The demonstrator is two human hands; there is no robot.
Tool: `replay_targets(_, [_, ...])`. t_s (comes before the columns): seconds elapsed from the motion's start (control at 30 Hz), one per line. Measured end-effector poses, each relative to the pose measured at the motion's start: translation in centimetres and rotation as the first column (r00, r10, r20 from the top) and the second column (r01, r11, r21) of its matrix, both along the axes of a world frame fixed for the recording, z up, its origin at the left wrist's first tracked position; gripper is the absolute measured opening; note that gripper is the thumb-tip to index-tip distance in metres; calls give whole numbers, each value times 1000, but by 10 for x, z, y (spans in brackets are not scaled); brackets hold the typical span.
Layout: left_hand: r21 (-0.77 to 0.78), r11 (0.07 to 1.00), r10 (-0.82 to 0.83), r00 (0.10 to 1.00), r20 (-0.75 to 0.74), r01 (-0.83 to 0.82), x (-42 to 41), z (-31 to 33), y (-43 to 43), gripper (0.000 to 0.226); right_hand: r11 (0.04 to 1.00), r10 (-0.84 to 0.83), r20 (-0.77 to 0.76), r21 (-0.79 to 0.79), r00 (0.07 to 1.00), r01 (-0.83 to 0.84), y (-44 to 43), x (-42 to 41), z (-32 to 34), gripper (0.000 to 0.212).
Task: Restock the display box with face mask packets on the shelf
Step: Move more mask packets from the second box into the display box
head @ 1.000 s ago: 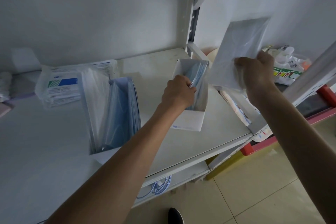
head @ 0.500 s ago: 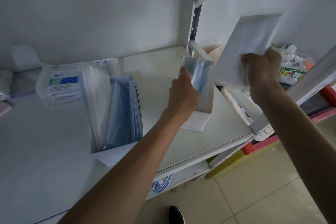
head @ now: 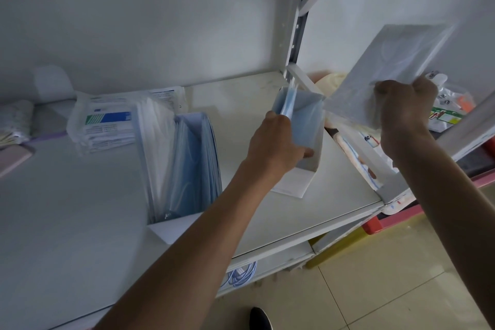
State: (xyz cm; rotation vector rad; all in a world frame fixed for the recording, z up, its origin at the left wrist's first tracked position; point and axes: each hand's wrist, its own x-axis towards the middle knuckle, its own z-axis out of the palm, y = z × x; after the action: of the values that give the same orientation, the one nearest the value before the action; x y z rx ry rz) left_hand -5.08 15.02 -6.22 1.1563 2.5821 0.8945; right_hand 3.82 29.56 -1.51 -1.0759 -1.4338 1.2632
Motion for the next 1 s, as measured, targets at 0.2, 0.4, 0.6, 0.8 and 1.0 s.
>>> replay_targets(0.2, [-49,998,-46,998,51,48,-1,-1,2,49,1000,-20,2,-12,1000,20,-2,-1,1,42])
replay_targets(0.4, [-99,993,-51,987,150,66,2,0,6,47,1000,-16,-3,4,1000,16,-4,-1,5,26])
replay_targets(0.6, [37,987,139,956,258,-154,-10,3,5,22,1000,-24,-20,7,1000,24,-5,1,5,29])
replay_targets(0.8, [174,942,183,875,449,-286,-26,3,-6,38,1000,7,-16,4,1000,-7,-7,3,3,18])
replay_targets(1.0, [243,950,109,938,330,-196,-25,4,-12,36,1000,22,-7,17,1000,-21,-12,-1,5,19])
